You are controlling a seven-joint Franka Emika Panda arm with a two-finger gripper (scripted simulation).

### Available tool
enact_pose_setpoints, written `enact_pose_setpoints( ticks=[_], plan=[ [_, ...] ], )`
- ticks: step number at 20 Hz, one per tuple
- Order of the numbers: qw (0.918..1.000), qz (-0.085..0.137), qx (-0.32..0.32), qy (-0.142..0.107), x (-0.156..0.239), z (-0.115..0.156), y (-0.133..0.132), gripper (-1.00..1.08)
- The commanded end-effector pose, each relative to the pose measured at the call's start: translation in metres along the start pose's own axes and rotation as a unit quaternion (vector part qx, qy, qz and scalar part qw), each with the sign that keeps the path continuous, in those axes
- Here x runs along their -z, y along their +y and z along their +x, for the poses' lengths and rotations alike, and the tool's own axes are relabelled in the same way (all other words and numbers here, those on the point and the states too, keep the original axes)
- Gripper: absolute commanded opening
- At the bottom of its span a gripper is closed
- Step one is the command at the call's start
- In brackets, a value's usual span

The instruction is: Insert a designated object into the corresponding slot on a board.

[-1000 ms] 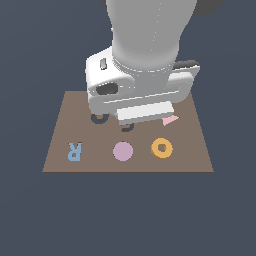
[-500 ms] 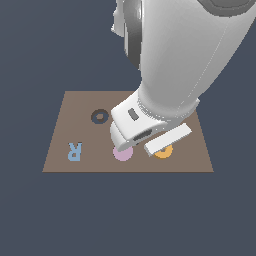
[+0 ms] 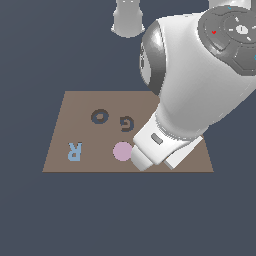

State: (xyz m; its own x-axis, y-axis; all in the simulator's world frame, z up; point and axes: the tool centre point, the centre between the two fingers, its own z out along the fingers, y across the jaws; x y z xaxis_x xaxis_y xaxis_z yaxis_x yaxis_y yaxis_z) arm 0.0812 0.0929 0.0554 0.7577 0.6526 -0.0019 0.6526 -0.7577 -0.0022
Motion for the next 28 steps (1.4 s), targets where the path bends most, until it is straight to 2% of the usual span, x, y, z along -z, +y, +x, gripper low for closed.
enact_pose_setpoints(
  ticks=[1, 16, 17, 28],
  plan=[
    [0.9999, -0.001, 0.014, 0.001, -0.004, 0.005, -0.002, 1.0],
    [0.9998, -0.001, 0.021, 0.001, -0.025, 0.007, -0.003, 1.0],
    [0.9998, -0.001, 0.021, 0.001, -0.025, 0.007, -0.003, -1.0],
    [0.9998, -0.001, 0.021, 0.001, -0.025, 0.007, -0.003, -1.0]
  ],
)
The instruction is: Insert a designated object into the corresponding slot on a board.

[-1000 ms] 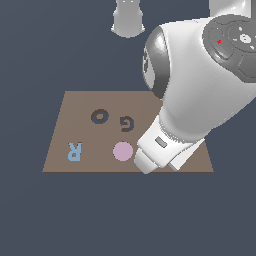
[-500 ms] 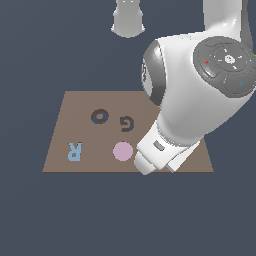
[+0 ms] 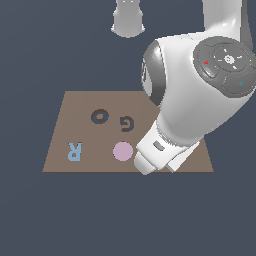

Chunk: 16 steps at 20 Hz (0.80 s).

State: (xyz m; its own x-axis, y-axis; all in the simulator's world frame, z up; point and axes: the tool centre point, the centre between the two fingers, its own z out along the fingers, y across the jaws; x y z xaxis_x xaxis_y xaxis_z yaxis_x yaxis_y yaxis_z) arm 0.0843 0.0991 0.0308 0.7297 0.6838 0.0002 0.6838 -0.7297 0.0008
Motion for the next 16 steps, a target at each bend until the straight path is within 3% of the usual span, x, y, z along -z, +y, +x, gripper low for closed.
enact_pose_setpoints(
  ticks=[1, 8, 16],
  plan=[
    [1.0, 0.0, 0.0, 0.0, 0.0, 0.0, 0.0, -1.0],
    [0.9996, 0.0, 0.027, 0.0, 0.0, -0.002, -0.006, -1.0],
    [0.9942, 0.0, 0.108, 0.0, 0.001, -0.011, -0.023, -1.0]
  ],
)
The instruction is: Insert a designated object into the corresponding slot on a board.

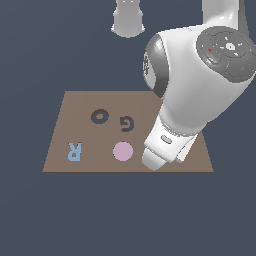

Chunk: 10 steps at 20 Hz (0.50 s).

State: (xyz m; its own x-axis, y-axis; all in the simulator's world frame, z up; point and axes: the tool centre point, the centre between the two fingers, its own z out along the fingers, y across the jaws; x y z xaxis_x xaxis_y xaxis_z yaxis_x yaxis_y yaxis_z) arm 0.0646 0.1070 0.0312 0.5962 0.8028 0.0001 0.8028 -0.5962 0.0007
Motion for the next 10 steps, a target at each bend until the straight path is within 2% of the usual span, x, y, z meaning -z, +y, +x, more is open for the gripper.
enact_pose_setpoints(
  ticks=[1, 6, 10],
  plan=[
    [0.9995, 0.0, 0.032, 0.0, 0.001, -0.003, -0.007, -1.0],
    [0.9937, 0.0, 0.112, 0.0, 0.001, -0.011, -0.024, -1.0],
    [0.982, 0.0, 0.189, 0.001, 0.002, -0.022, -0.038, -1.0]
  ],
)
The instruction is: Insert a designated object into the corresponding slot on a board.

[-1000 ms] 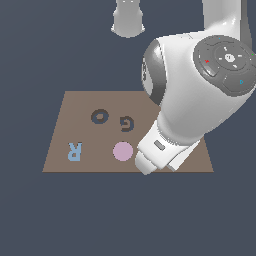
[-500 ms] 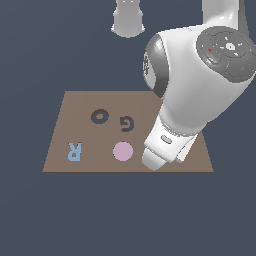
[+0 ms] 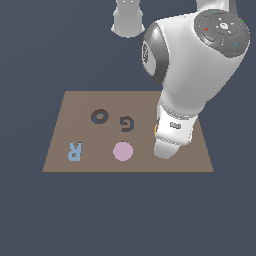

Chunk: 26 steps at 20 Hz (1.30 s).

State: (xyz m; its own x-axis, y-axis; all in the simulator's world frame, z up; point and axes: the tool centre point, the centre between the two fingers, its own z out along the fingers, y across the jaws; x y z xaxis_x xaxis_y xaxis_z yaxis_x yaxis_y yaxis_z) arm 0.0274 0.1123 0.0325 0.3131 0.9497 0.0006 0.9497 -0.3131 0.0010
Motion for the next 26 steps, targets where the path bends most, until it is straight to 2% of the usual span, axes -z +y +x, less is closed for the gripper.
enact_pose_setpoints(
  ticks=[1, 6, 12, 15, 19, 26],
  plan=[
    [0.9987, 0.0, 0.051, 0.0, 0.001, -0.005, -0.011, -1.0],
    [0.9875, 0.0, 0.158, 0.0, 0.001, -0.018, -0.033, -1.0],
    [0.9607, 0.0, 0.277, 0.0, 0.002, -0.038, -0.053, -1.0],
    [0.9429, 0.0, 0.333, 0.001, 0.003, -0.05, -0.061, -1.0],
    [0.9152, 0.0, 0.403, 0.001, 0.003, -0.066, -0.069, -1.0],
    [0.8579, -0.001, 0.514, 0.001, 0.004, -0.094, -0.077, -1.0]
  ],
)
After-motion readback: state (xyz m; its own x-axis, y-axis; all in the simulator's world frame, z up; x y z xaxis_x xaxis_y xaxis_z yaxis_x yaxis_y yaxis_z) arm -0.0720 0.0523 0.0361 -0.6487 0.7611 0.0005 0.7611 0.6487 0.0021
